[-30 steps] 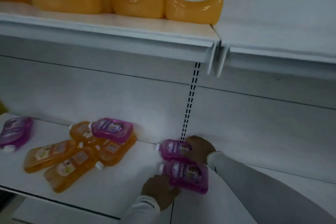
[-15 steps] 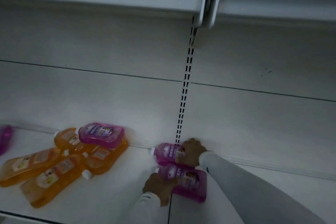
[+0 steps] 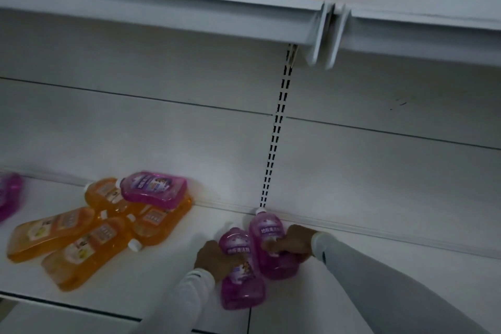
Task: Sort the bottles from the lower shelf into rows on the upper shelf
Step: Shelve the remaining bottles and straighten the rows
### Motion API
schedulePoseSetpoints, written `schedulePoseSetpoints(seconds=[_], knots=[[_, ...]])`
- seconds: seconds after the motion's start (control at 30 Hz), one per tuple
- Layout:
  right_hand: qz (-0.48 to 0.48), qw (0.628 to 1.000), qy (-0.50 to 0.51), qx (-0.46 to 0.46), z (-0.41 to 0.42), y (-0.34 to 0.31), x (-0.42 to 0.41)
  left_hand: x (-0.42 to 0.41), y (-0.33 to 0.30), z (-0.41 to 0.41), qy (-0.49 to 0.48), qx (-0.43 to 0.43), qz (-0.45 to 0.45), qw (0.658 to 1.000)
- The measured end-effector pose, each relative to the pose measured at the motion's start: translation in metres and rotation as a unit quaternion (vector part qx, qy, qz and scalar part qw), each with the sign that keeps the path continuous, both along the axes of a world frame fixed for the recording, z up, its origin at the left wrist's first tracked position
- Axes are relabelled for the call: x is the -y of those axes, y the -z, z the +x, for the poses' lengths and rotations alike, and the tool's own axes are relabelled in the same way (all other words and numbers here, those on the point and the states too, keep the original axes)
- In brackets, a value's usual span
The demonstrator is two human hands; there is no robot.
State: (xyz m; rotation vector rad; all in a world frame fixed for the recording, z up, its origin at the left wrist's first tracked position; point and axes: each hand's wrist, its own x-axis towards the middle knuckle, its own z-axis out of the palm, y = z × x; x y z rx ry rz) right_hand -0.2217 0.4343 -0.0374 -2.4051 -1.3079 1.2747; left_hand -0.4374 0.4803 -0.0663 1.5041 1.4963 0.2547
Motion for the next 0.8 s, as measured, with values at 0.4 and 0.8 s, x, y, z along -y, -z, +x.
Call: schedulePoseSetpoints(seconds=[0.4, 0.8], knots=[[0.007, 0.982, 0.089, -0.168, -0.009, 0.006, 0.023, 0.006, -0.004, -0.015, -0.006, 0.115, -0.128, 0.985], [0.212, 0.933, 0.109, -0.268, -0.081, -0.125, 0.145, 0.088, -0.143, -0.095, 0.077, 0.184, 0.01, 0.98]])
